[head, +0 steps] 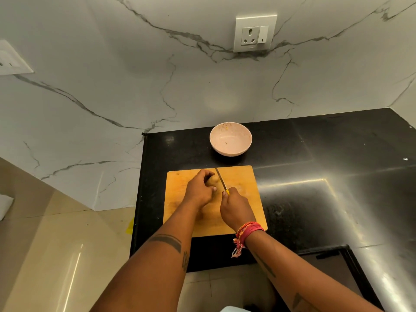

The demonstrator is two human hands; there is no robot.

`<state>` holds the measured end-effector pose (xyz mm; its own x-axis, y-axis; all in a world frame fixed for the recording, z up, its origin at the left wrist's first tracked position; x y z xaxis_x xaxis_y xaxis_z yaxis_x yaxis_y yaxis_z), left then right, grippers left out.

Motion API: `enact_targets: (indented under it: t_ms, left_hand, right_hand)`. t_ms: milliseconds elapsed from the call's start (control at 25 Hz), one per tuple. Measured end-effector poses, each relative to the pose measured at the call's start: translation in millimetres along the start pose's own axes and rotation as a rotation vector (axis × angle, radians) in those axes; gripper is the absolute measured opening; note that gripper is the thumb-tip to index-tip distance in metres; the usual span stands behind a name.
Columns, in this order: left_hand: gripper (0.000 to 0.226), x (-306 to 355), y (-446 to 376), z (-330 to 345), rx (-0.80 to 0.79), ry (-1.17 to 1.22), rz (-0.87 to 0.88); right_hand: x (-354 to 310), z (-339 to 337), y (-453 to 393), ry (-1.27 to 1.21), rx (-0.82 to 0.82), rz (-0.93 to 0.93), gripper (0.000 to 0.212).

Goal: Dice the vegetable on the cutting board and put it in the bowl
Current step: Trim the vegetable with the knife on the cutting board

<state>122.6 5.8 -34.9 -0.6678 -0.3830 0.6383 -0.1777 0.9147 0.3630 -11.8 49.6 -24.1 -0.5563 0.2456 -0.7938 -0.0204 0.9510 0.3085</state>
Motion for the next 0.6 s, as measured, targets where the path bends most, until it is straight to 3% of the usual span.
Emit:
enact_targets:
  t_ms: [280, 600]
  left_hand:
    - [0.047, -11.5, 6.9, 8.9, 0.133, -0.127, 0.078]
    - [0.047, -9.8, 4.7, 4.4, 0.163, -0.214, 0.099]
  right_hand:
    - [0.0, 13.0, 1.4, -0.004, -0.013, -0.009, 0.031]
    - [-3.7, 17.7, 4.8, 0.027, -0.012, -0.011, 0.031]
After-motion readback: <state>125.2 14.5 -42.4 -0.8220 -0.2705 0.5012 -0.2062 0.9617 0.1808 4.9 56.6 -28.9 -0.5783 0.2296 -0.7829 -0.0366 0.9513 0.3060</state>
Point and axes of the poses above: each hand's wrist, its own y-axis away from the middle knuckle, its own z-axis out of the palm, x = y × z, the point moved 2 cm from there along -y, towards the middle knuckle, and after that the axes turned 15 degrees about -y, right-handed, at the moved point
